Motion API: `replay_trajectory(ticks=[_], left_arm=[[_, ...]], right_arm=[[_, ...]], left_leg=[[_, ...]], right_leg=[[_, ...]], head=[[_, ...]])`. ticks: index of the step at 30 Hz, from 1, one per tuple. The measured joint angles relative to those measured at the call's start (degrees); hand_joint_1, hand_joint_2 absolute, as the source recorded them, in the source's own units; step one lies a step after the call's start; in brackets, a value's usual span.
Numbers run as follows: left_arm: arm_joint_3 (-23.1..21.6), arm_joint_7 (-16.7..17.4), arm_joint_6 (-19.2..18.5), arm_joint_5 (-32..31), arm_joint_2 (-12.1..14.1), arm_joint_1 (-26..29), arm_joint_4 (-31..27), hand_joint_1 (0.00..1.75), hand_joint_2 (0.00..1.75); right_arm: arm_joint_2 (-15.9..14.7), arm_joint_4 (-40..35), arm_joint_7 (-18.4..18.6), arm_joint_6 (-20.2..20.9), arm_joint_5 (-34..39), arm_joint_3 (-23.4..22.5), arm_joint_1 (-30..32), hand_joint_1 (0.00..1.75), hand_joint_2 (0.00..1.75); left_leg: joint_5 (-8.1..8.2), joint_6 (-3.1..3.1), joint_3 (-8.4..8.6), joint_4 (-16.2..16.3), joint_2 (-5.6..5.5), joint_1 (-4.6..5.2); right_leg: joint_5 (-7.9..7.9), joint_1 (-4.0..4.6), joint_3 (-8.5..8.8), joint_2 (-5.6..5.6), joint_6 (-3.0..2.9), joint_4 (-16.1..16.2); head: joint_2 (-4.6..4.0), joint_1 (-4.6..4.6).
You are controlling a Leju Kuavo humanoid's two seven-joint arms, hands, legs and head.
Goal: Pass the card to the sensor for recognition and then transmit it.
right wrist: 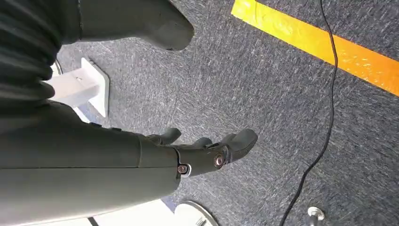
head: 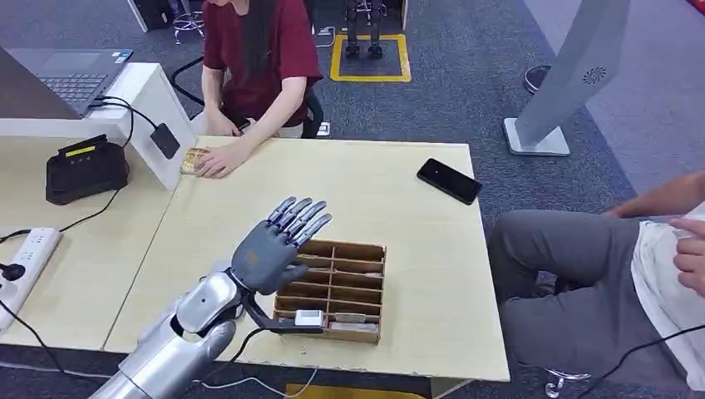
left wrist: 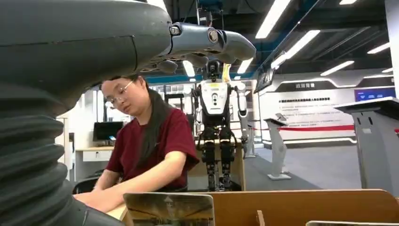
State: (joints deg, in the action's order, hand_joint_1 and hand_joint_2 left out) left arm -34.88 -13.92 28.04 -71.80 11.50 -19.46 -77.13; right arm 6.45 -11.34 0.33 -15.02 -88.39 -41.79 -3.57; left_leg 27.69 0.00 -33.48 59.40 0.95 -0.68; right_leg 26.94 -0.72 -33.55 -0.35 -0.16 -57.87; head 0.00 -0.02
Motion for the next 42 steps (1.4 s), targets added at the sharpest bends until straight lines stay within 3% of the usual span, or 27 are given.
replay_trajectory(ticks=[42], left_arm=[[-0.02, 0.00, 0.00, 0.00, -0.17, -0.10, 1.14, 0.00, 1.75]], right_arm=[[0.00, 0.00, -0.09, 0.00, 0.00, -0.09, 0.01, 0.00, 1.75]], left_leg=[[0.00, 0.00, 0.00, 0.00, 0.00, 0.00]], right_leg=[[0.00, 0.00, 0.01, 0.00, 0.00, 0.00]], head=[[-0.02, 0.00]])
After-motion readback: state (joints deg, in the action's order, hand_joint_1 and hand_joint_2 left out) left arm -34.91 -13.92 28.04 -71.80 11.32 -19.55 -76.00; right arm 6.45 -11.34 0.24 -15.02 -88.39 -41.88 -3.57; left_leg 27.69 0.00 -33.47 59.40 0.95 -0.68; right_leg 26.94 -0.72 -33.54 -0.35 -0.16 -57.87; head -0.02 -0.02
